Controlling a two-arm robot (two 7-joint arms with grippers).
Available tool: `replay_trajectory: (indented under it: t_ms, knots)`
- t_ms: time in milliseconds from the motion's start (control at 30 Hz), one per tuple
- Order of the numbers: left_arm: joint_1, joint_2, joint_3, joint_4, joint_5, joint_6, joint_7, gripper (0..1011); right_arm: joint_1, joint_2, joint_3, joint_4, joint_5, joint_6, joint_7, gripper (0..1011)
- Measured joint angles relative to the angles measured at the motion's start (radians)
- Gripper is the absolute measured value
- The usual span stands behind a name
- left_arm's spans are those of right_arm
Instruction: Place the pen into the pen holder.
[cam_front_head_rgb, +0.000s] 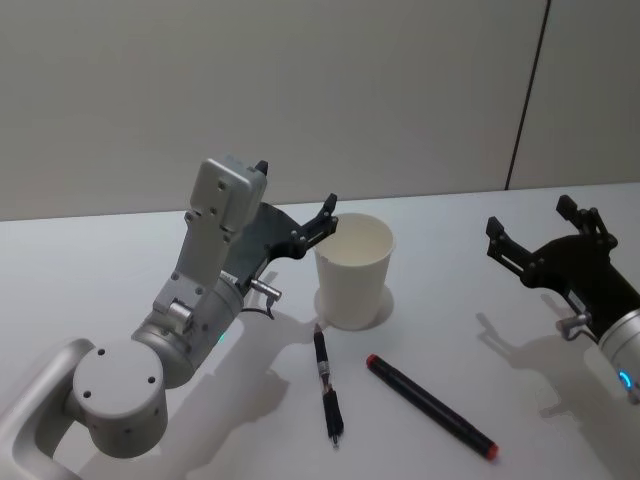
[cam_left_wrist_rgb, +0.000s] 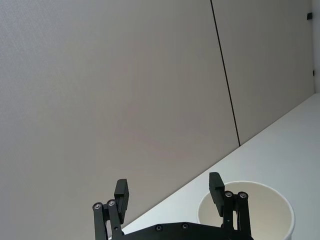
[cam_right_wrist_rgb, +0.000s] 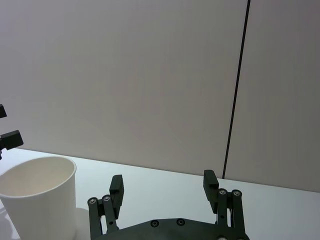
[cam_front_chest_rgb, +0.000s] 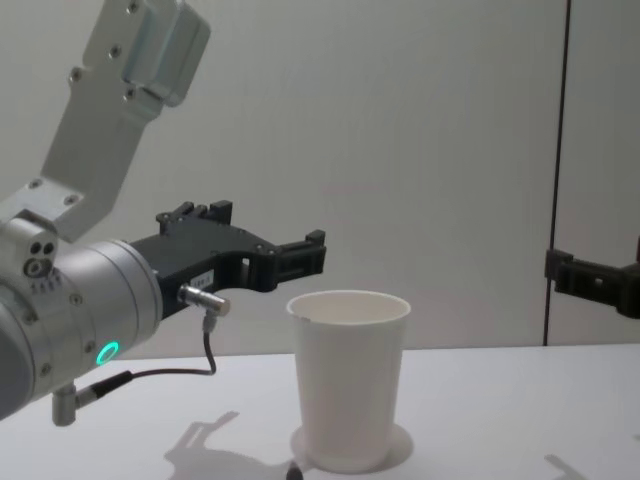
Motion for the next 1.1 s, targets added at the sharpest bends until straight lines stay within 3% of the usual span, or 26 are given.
replay_trajectory:
  t_ms: [1100]
  knots:
    - [0.000, 0.000, 0.000, 0.000, 0.000, 0.000, 0.000, 1001, 0.000, 0.000, 0.000, 0.000, 0.000, 0.000, 0.000, 1001]
